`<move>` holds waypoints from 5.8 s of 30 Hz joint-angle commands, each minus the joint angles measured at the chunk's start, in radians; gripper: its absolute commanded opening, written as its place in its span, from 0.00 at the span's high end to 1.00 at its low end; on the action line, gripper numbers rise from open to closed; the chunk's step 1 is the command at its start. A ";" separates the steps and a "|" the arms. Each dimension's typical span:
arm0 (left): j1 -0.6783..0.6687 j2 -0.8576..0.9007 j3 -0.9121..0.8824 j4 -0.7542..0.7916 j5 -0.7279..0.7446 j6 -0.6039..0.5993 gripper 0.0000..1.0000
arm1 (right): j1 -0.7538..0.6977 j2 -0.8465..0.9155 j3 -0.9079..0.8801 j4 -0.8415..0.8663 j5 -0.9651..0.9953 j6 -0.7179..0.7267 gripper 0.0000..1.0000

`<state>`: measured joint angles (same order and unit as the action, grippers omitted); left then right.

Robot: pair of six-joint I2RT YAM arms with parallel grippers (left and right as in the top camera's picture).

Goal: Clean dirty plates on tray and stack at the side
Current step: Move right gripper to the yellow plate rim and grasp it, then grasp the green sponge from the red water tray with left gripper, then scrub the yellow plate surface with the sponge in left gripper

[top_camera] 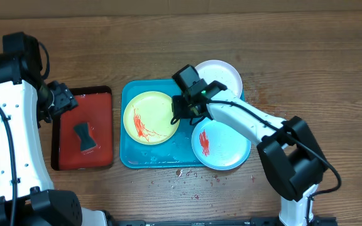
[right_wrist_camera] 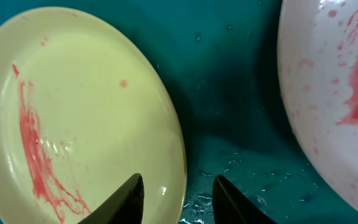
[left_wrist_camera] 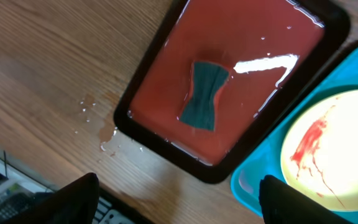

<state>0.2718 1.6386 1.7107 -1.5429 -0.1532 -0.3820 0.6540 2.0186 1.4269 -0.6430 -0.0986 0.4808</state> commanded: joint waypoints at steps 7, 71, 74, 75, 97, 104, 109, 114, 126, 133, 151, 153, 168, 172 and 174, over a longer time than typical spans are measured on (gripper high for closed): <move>0.070 -0.012 -0.222 0.186 0.045 0.046 0.18 | 0.003 0.054 0.021 0.033 0.045 0.026 0.70; 0.087 -0.008 -0.832 0.948 0.210 0.248 0.96 | 0.021 0.095 0.019 0.063 0.032 0.047 0.96; 0.086 -0.008 -0.753 0.875 0.225 0.248 0.96 | 0.021 0.095 0.020 0.063 0.005 0.047 0.96; 0.084 -0.008 -0.710 0.835 0.225 0.249 0.96 | 0.021 0.095 0.020 0.063 -0.004 0.047 0.96; -0.357 0.138 -0.425 0.715 0.153 0.145 0.95 | -0.017 0.095 0.020 0.024 -0.076 0.077 0.96; -0.404 0.328 -0.425 0.770 0.094 0.112 0.96 | -0.021 0.095 0.020 0.016 -0.079 0.077 0.96; -0.426 0.394 -0.425 0.736 0.113 0.138 0.96 | -0.021 0.095 0.020 0.017 -0.079 0.077 0.96; -0.455 0.394 -0.425 0.629 0.400 0.430 0.96 | -0.022 0.095 0.020 0.029 -0.079 0.077 0.96; -0.488 0.394 -0.425 0.664 0.559 0.517 0.96 | -0.021 0.095 0.020 0.030 -0.079 0.077 0.96; -0.486 0.394 -0.425 0.885 0.181 0.074 0.96 | -0.021 0.095 0.020 0.024 -0.079 0.077 0.96; -0.489 0.394 -0.425 0.667 0.382 0.383 0.96 | -0.021 0.095 0.020 0.006 -0.109 0.077 0.96; -0.489 0.394 -0.425 0.599 0.576 0.537 0.96 | -0.021 0.095 0.020 0.005 -0.117 0.077 0.96; -0.488 0.394 -0.425 0.867 0.003 0.020 0.96 | -0.021 0.095 0.020 -0.005 -0.131 0.077 0.96; -0.488 0.394 -0.425 0.749 -0.282 -0.172 0.96 | -0.021 0.095 0.019 -0.005 -0.127 0.077 0.96; -0.488 0.394 -0.425 0.685 -0.284 -0.172 0.96 | -0.021 0.095 0.019 -0.001 -0.127 0.077 0.96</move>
<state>-0.2474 1.9896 1.3209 -0.7826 -0.1291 -0.4225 0.6292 2.1052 1.4384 -0.6277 -0.2165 0.5724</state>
